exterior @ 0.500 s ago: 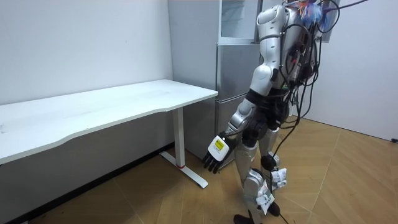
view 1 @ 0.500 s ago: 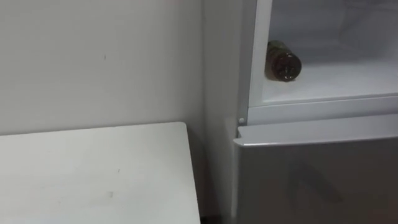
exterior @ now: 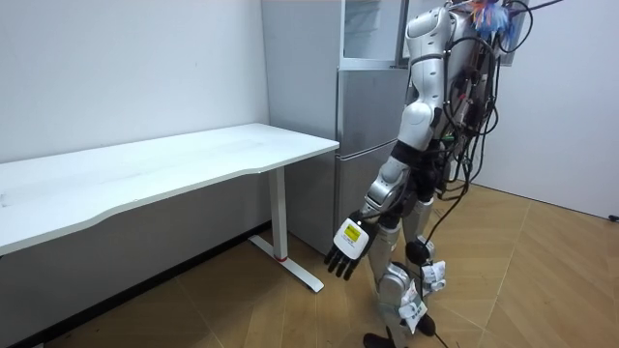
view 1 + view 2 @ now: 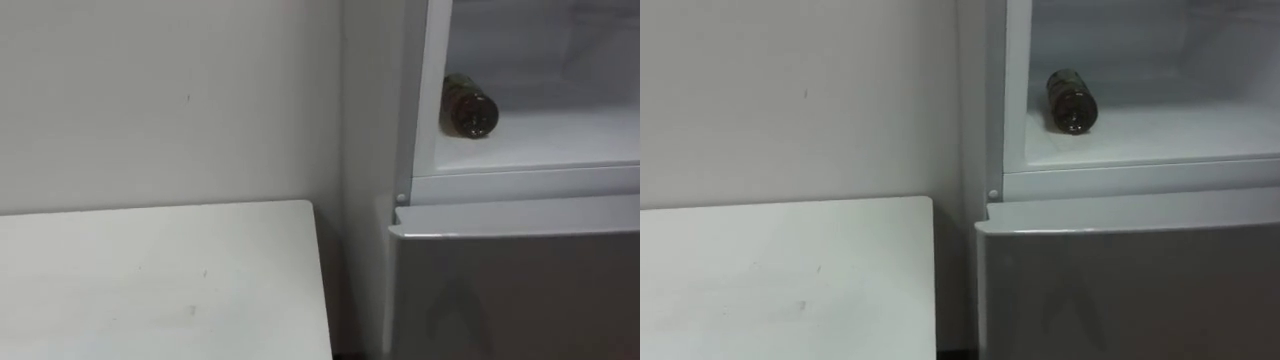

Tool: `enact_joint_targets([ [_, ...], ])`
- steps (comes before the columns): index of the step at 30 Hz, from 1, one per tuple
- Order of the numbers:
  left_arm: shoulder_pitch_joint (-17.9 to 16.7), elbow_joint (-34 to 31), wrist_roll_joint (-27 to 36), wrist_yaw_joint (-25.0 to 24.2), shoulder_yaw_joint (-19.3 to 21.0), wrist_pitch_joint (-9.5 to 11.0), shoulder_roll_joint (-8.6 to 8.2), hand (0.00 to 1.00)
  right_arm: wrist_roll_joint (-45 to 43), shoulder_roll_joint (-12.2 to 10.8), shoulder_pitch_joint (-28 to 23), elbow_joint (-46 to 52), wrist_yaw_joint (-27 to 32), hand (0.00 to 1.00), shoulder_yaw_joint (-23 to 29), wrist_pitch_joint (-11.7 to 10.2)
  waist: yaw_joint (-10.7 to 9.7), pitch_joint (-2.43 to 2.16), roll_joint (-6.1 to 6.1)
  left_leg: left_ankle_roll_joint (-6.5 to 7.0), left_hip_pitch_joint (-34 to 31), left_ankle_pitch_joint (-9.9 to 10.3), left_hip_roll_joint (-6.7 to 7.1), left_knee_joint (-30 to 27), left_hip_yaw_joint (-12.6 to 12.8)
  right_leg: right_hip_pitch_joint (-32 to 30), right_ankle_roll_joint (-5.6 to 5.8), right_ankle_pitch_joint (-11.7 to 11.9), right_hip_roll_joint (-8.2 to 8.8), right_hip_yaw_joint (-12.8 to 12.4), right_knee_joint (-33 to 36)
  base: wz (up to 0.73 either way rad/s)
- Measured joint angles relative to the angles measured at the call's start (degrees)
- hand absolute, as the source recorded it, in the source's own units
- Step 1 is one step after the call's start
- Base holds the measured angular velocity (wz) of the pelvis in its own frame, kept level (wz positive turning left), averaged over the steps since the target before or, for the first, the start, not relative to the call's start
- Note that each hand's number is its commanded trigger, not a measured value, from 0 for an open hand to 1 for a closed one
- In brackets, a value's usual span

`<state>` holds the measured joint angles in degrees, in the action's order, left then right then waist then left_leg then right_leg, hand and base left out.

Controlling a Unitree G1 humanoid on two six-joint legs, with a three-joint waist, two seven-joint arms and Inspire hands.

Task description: Put the bottle in the upper fridge

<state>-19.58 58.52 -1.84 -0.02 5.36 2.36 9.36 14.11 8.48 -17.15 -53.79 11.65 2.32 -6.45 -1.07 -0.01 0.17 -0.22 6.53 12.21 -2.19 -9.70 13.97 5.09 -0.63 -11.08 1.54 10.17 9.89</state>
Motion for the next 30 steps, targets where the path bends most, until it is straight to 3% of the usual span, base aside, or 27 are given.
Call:
enact_joint_targets([
  [11, 0.0, 0.2, -2.9, -0.7, 0.0, -0.3, -0.34, 0.0, -0.4, -0.3, 2.5, -5.7, -9.7, 0.0, -1.1, 0.4, 0.0, 0.01, -0.13, -0.01, -0.3, 0.1, 0.5, -0.1, -0.9, 0.2, 0.14, -0.3, 0.36, 1.0, -0.1, 0.03],
  [18, 0.0, 0.6, -2.8, -1.2, 0.0, -2.8, -0.39, 0.0, 2.7, -0.3, 3.3, -8.0, -11.2, 0.0, -1.0, 2.3, -0.1, 0.03, -0.15, 0.02, -0.1, 0.1, 0.66, -0.1, -1.5, 0.6, 0.28, -0.5, 0.46, 1.3, -0.4, 0.03],
  [25, 0.1, 0.6, -2.8, -1.8, 0.0, -4.9, -0.41, 0.0, 6.8, -0.3, 3.8, -11.0, -12.4, 0.0, -0.9, 2.9, -0.2, 0.03, -0.08, 0.01, 0.0, 0.1, 0.63, 0.0, -1.6, 0.9, 0.24, -0.7, 0.4, 1.3, -0.5, 0.0],
  [30, 0.0, 0.3, -2.8, -1.8, 0.2, -6.0, -0.42, 0.0, 9.1, -0.3, 3.4, -11.8, -12.6, 0.0, 1.7, 4.3, -0.4, 0.01, -0.04, 0.0, 0.1, 0.1, 0.68, -0.1, -1.7, 1.1, 0.25, -0.7, 0.41, 1.3, -0.8, 0.0],
])
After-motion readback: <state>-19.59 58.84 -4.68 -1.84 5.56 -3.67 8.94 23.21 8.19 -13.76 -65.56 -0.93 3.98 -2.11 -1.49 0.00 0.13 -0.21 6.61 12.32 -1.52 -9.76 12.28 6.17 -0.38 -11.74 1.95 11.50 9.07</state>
